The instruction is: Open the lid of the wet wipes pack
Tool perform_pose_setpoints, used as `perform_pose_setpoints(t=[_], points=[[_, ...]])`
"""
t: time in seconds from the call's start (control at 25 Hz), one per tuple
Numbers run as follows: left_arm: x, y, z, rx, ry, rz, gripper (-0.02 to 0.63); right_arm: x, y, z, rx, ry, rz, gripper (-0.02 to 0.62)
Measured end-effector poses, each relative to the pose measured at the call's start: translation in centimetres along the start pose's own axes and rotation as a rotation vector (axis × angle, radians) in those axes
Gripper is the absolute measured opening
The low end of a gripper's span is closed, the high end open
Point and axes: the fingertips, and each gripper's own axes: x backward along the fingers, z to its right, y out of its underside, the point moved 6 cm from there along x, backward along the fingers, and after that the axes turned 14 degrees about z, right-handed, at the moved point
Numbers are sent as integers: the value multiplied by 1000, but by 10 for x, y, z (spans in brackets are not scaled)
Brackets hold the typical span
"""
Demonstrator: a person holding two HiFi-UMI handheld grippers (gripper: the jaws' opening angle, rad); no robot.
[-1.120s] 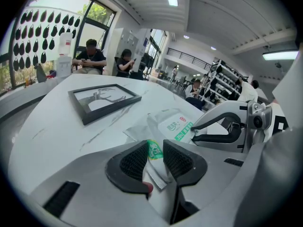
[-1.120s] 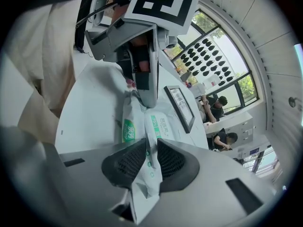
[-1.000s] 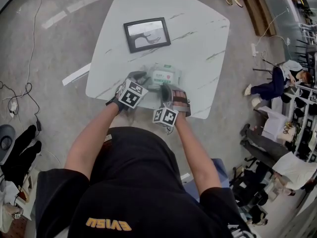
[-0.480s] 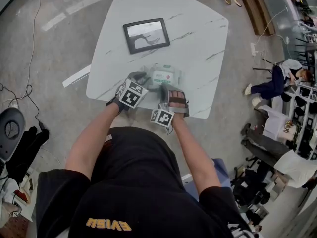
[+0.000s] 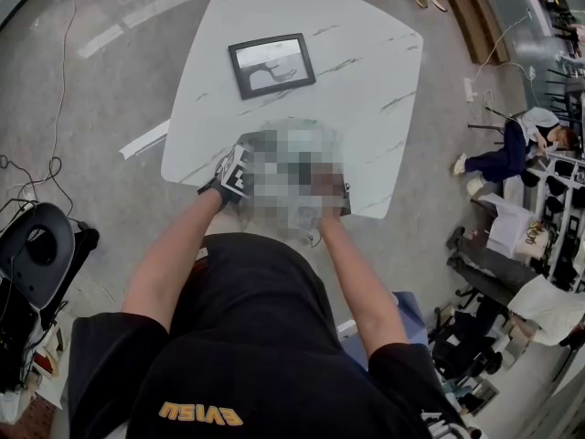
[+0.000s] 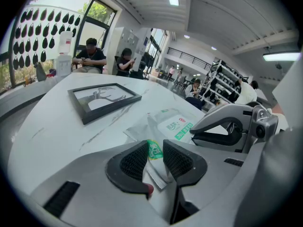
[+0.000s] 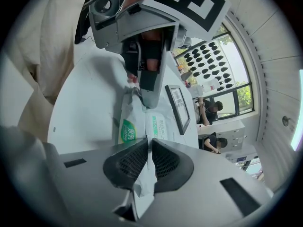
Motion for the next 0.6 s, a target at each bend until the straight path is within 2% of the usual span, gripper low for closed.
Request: perform_pose_setpoints(t=[0.6], points=[[1,-1,0,-6,-7,1,120,0,-1,11,-69,-67,12,26]])
